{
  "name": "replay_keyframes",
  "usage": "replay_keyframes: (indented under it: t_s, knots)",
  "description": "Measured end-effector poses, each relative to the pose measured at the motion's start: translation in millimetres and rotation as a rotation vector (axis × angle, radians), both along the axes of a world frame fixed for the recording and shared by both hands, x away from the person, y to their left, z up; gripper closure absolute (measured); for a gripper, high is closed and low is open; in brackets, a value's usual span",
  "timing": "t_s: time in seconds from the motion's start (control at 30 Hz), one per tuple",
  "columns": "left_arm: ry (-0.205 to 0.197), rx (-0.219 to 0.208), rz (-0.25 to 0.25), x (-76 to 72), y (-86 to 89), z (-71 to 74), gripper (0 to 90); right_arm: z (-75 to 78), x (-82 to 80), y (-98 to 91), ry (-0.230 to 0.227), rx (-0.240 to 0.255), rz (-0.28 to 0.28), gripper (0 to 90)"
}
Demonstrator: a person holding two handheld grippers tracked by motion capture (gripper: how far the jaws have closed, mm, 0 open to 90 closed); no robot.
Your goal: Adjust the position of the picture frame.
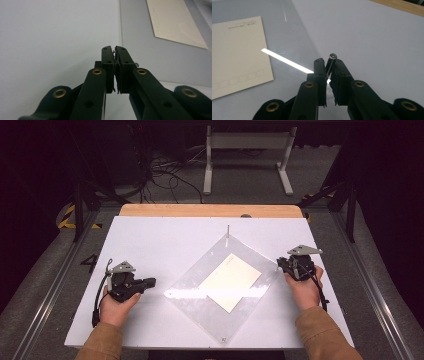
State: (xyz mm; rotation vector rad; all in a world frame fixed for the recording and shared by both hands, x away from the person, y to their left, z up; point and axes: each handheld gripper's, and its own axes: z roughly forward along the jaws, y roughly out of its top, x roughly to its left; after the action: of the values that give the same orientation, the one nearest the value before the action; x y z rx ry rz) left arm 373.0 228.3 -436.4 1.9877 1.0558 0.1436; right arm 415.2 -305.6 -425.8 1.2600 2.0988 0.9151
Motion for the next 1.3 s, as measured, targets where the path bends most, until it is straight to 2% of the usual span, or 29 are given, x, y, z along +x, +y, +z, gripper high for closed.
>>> replay_keyframes:
  t_s: [0.2, 0.3, 0.33, 0.47, 0.53, 0.57, 0.6, 0.63, 0.67, 0.7, 0.73, 0.8, 0.97, 1.13, 1.3]
  knots:
    - [-0.004, -0.012, 0.012, -2.8, 5.1, 0.2, 86.1, 5.7, 1.2, -1.6, 0.002, 0.043, 0.003, 84.3]
    - [-0.007, -0.035, 0.022, -4.7, 8.1, 1.8, 86.3, 12.5, 7.7, 1.4, 0.001, 0.025, 0.015, 84.3]
    - [-0.017, -0.025, 0.022, -4.9, 9.8, 2.4, 86.4, 15.2, 10.3, 2.4, 0.001, 0.022, 0.017, 84.4]
    - [-0.013, -0.026, 0.029, -5.6, 10.8, 1.6, 86.4, 24.6, 20.3, 7.6, -0.011, 0.006, 0.033, 84.5]
    - [-0.014, -0.024, 0.032, -6.1, 12.2, 1.8, 86.4, 31.3, 29.2, 12.4, -0.019, -0.014, 0.045, 84.4]
    - [-0.013, -0.029, 0.038, -6.6, 13.0, 1.9, 86.3, 36.6, 38.7, 16.9, -0.024, -0.030, 0.061, 84.4]
    - [-0.011, -0.033, 0.038, -6.9, 13.8, 1.9, 86.3, 36.6, 38.7, 16.9, -0.024, -0.030, 0.061, 84.4]
    - [-0.016, -0.025, 0.041, -7.1, 16.3, 1.4, 86.3, 40.7, 47.1, 21.4, -0.027, -0.044, 0.069, 84.3]
    - [-0.016, -0.025, 0.041, -7.1, 16.3, 1.4, 86.3, 40.7, 47.1, 21.4, -0.027, -0.044, 0.069, 84.3]
    - [-0.013, -0.024, 0.041, -7.1, 17.2, 0.9, 86.3, 44.4, 56.7, 27.0, -0.028, -0.062, 0.076, 84.3]
    - [-0.011, -0.025, 0.044, -7.2, 17.9, 0.4, 86.3, 44.4, 56.7, 27.0, -0.028, -0.062, 0.076, 84.3]
    - [-0.006, -0.030, 0.045, -7.2, 17.9, -1.1, 86.2, 47.7, 68.2, 34.0, -0.025, -0.078, 0.079, 84.2]
    - [-0.003, -0.018, 0.022, -7.6, 15.6, -2.0, 86.0, 48.2, 95.7, 50.7, 0.002, -0.120, 0.073, 83.8]
    - [-0.018, -0.012, -0.021, -9.7, 11.7, -2.3, 84.8, 43.6, 115.3, 61.2, 0.028, -0.112, 0.051, 83.9]
    - [-0.029, 0.017, -0.064, -9.6, 5.2, -4.3, 82.3, 32.7, 123.4, 60.7, 0.071, -0.094, 0.032, 83.6]
